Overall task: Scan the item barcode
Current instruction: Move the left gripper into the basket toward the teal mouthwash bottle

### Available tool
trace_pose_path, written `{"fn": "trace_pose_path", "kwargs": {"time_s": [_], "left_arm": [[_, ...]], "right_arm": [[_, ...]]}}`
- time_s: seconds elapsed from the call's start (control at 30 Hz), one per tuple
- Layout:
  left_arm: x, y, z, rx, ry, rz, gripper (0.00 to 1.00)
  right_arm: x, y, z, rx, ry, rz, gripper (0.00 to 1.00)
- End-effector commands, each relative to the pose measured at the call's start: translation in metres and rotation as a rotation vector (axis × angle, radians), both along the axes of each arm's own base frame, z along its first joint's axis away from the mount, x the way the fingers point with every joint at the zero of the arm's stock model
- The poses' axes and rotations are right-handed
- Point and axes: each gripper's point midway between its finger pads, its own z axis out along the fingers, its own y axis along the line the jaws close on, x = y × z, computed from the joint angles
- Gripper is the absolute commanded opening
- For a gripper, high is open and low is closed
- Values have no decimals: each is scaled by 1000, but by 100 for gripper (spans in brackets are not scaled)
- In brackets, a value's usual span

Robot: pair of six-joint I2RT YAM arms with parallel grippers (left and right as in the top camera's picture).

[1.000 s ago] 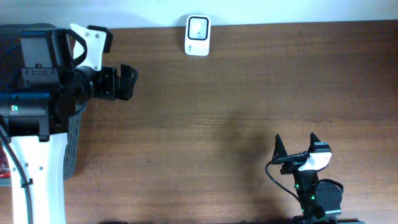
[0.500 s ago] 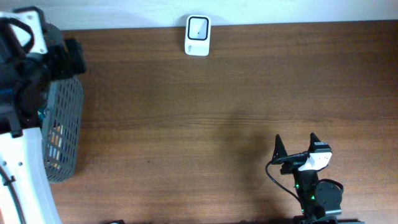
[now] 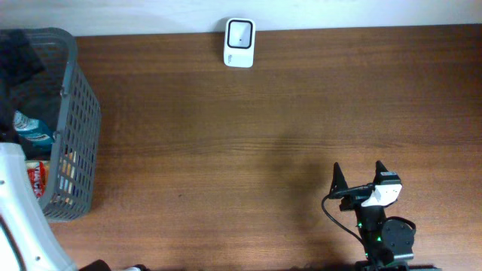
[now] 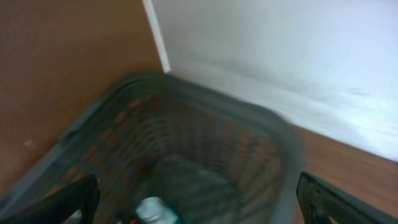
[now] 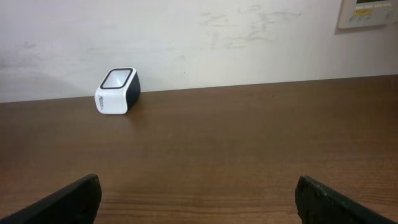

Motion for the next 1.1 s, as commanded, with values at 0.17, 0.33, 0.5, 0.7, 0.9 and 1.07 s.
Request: {"fn": "trace_pose_path", "kwargs": {"time_s": [0.17,0.33,0.5,0.7,0.9,1.07], "left_arm": [[-18,54,-56,-265,36,283,99],[2,54,-98,-415,74,299,99],[-1,60,-137,-476,171,367,100],[-20,72,-180,-623,214,606,99],[-12,75,-222,-674,296,637,99],[-6,80,-241,-684,313,653,99]], "right_arm": [[0,-3,-3,6,8,-14,99],[0,-3,-4,6,8,-14,99],[0,-3,-3,6,8,-14,99],[0,-3,-3,6,8,-13,99],[0,-3,-3,6,8,-14,99],[0,-3,-4,6,8,-13,99]]}}
